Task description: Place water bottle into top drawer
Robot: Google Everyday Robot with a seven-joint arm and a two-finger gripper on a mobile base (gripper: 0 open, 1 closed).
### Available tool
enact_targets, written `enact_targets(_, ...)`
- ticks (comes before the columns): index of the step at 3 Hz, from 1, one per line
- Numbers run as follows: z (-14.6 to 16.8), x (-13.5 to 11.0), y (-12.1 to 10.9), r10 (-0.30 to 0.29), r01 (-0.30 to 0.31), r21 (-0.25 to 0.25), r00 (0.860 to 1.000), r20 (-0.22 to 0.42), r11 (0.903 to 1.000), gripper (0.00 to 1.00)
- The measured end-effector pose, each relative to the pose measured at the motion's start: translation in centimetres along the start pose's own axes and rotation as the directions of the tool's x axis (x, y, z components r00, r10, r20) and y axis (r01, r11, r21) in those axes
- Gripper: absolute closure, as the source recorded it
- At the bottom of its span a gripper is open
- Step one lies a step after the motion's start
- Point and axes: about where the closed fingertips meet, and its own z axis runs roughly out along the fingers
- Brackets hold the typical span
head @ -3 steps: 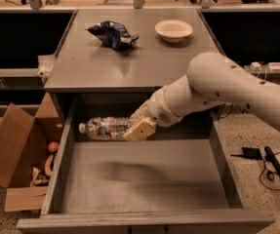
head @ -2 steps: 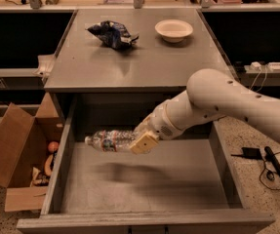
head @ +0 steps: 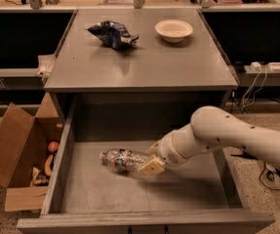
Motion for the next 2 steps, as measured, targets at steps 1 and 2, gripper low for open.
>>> enact_targets(1, 0.6, 1.1, -0.5, 0.013, -0.013, 0.002, 1.0, 0.02, 0.9999, 0.04)
enact_targets(2, -0.6, -0.2, -0.9, -0.006, 0.005, 0.007, 0.996, 0.09, 1.0, 0.0)
